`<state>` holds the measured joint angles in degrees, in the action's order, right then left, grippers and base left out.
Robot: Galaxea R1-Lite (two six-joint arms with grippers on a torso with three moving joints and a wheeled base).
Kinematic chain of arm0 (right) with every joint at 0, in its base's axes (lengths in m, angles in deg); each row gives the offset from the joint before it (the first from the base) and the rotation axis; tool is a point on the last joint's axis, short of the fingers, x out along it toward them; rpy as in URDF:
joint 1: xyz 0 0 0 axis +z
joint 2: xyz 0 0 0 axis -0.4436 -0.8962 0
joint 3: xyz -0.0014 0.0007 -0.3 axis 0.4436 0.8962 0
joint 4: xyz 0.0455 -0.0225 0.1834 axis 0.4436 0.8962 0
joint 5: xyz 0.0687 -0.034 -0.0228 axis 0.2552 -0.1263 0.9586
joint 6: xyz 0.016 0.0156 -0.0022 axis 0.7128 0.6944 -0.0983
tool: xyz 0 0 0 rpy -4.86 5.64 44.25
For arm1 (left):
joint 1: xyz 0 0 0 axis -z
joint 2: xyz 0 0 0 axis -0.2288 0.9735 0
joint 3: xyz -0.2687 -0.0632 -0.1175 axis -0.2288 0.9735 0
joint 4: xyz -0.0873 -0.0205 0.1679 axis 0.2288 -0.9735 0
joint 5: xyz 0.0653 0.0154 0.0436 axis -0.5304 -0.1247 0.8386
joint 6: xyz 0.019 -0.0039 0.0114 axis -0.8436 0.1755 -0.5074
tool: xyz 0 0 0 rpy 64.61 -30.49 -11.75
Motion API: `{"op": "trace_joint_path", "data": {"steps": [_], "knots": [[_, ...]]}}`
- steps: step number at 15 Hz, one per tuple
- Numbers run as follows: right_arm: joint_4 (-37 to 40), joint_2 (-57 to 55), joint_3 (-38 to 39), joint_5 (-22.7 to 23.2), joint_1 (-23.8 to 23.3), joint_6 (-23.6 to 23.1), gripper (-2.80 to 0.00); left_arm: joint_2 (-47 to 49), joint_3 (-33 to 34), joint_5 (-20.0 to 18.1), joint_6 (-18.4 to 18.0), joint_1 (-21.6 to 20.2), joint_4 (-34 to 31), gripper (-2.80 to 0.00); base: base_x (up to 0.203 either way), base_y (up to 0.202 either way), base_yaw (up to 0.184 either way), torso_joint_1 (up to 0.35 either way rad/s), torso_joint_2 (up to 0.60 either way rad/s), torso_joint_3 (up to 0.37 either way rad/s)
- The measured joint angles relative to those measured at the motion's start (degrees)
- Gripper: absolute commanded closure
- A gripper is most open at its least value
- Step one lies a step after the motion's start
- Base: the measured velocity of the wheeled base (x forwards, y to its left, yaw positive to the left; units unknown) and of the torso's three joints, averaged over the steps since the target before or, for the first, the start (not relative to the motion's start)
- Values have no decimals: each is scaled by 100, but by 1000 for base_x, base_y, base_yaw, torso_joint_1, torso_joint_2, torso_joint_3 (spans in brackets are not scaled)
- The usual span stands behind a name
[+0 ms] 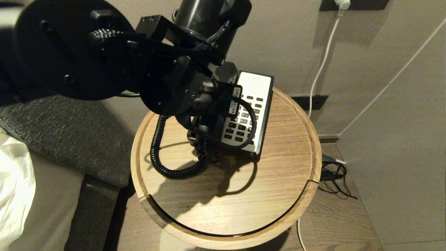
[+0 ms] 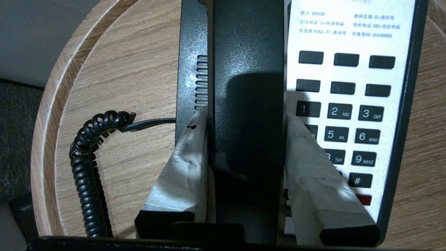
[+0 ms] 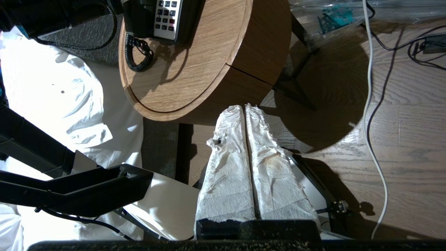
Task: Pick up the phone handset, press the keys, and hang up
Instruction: Put the handset back
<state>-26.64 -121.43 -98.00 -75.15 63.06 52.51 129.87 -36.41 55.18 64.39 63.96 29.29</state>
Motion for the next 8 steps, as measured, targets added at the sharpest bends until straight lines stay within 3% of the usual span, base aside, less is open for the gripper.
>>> {"op": "trace_joint_path", "data": {"steps": [8], "knots": [[-6,28,94,154,-2,-8,0,-63,-139,-175,-33,-63,-135,0,0,0,0,0,0,0]]}}
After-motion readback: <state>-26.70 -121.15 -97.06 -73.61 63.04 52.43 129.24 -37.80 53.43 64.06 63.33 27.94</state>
